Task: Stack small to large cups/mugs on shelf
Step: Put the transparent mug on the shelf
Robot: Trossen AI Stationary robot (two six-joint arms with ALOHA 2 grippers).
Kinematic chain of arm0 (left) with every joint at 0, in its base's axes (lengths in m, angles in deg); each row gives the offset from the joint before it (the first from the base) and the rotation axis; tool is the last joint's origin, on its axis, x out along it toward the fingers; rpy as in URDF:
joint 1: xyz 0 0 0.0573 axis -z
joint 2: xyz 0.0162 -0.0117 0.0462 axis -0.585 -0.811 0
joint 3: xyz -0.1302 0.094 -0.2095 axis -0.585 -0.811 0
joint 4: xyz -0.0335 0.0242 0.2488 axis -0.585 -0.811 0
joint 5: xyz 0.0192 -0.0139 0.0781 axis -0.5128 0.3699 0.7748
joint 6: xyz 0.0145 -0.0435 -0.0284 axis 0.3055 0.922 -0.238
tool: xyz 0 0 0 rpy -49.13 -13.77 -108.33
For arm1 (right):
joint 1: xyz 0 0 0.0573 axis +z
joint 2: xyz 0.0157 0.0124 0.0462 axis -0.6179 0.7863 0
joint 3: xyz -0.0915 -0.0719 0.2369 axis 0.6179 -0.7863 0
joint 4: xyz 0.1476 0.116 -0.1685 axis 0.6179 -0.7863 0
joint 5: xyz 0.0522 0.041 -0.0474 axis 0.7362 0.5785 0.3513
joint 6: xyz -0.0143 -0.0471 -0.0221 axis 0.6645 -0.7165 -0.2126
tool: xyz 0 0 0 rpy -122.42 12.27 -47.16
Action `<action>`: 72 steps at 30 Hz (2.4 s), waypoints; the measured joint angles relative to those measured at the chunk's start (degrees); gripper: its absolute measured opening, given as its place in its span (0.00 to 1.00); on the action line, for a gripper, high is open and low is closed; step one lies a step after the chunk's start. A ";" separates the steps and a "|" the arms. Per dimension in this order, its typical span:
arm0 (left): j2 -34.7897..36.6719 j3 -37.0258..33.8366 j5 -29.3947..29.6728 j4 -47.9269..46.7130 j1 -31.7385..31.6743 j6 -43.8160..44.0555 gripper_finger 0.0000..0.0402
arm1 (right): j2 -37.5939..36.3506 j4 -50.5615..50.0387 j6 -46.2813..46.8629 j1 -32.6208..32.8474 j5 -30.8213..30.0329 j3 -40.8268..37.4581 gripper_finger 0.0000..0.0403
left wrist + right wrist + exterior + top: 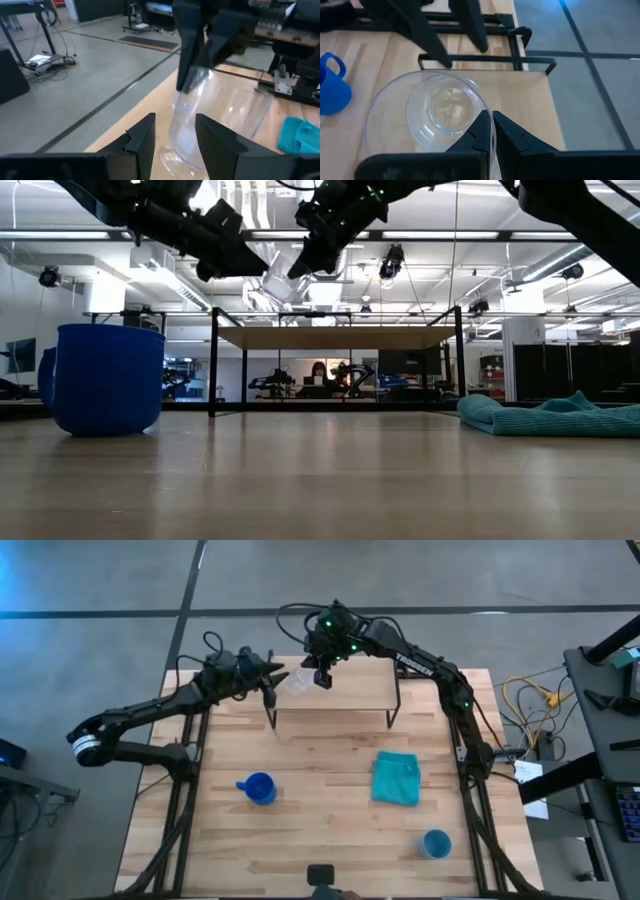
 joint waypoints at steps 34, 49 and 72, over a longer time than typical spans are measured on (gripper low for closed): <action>-6.05 -0.33 -1.48 -7.14 0.04 0.04 0.31 | 0.07 1.27 4.55 0.09 -0.36 -2.33 0.02; -7.42 -0.31 -1.22 -6.93 -0.03 0.04 0.31 | 0.07 3.41 4.55 0.15 -0.07 -2.87 0.02; -7.49 -0.66 -1.07 -7.34 -0.07 0.20 0.31 | 0.04 9.10 6.03 0.44 2.12 -5.88 0.02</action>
